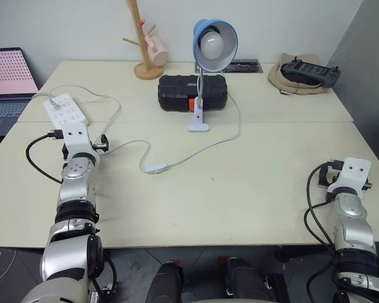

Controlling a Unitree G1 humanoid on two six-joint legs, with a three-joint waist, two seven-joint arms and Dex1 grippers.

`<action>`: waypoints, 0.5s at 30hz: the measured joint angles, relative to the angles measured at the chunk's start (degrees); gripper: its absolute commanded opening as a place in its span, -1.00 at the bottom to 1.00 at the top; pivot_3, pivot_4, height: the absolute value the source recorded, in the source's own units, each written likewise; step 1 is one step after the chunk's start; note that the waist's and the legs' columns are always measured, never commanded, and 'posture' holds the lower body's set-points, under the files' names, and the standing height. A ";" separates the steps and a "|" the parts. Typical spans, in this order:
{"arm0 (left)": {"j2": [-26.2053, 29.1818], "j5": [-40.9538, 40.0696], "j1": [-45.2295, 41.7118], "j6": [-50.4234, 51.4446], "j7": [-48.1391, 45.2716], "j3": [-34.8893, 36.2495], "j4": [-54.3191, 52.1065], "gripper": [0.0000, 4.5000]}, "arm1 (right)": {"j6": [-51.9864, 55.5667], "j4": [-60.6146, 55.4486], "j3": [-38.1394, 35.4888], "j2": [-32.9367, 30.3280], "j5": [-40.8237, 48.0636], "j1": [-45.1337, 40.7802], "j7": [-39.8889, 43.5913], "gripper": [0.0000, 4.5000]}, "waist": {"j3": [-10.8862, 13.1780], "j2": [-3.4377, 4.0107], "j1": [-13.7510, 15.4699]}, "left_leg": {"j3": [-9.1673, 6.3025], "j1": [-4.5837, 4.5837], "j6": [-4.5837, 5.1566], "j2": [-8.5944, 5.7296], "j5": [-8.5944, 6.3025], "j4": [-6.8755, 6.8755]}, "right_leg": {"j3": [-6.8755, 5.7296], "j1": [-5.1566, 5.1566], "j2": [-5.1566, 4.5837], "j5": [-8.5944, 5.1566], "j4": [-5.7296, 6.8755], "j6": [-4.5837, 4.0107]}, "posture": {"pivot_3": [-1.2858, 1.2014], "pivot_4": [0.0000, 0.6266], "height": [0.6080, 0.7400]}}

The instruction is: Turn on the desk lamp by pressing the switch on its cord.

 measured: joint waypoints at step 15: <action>13.07 -3.24 -1.97 8.24 -32.58 -6.51 -14.20 0.99 | 7.13 -10.40 10.87 -4.13 5.05 -0.47 21.87 1.00 | 0.03 0.09 -0.71 | 0.03 0.03 -0.01 0.05 0.00 -0.03 | 0.03 -0.01 0.11 0.00 -0.01 0.00 | 0.03 -0.52 1.00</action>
